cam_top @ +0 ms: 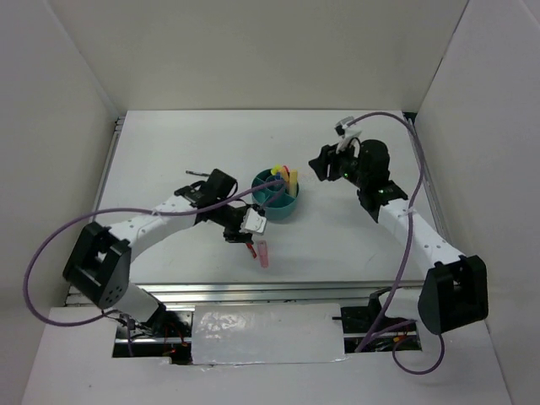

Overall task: Sort the stationery into containers
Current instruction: Pick up the stationery from the center of the board.

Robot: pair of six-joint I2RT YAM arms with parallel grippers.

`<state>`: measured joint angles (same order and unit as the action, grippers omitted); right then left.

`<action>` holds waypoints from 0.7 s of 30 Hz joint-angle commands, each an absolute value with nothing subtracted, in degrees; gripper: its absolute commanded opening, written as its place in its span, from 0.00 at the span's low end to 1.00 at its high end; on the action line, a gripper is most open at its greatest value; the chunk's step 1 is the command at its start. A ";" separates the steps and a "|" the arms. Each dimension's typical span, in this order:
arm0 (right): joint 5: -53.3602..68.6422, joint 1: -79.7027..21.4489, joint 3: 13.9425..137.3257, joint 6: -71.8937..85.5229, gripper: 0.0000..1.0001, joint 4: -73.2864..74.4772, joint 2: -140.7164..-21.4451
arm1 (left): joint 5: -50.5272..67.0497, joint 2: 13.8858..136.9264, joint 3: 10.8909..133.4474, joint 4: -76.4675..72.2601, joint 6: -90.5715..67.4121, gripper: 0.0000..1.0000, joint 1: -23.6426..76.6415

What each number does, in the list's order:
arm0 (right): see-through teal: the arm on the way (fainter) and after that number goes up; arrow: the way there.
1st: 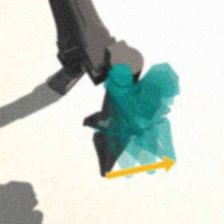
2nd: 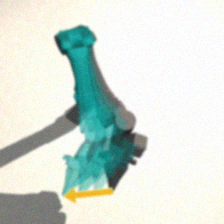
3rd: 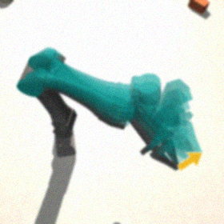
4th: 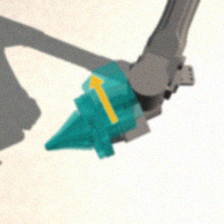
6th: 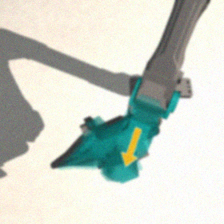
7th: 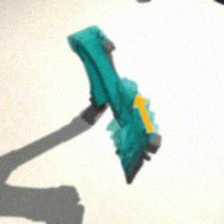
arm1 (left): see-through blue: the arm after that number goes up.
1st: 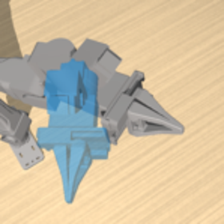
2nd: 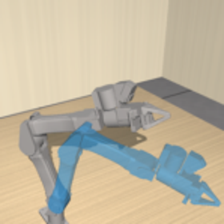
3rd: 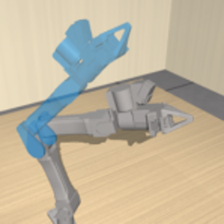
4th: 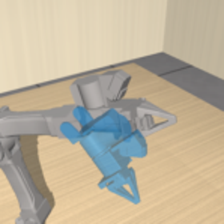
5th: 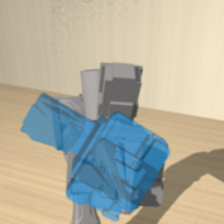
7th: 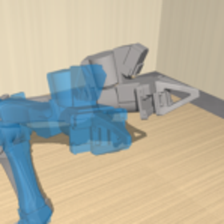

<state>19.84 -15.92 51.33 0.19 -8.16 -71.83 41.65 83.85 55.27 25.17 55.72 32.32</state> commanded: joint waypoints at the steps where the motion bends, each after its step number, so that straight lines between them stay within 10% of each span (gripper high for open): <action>1: 21.17 -9.86 55.28 5.44 0.56 0.78 -74.08 | 45.71 90.84 63.61 41.72 80.83 0.62 34.09; 21: 20.74 3.87 59.68 8.17 0.56 5.89 -78.13 | 27.69 104.24 72.95 58.01 113.81 0.53 42.45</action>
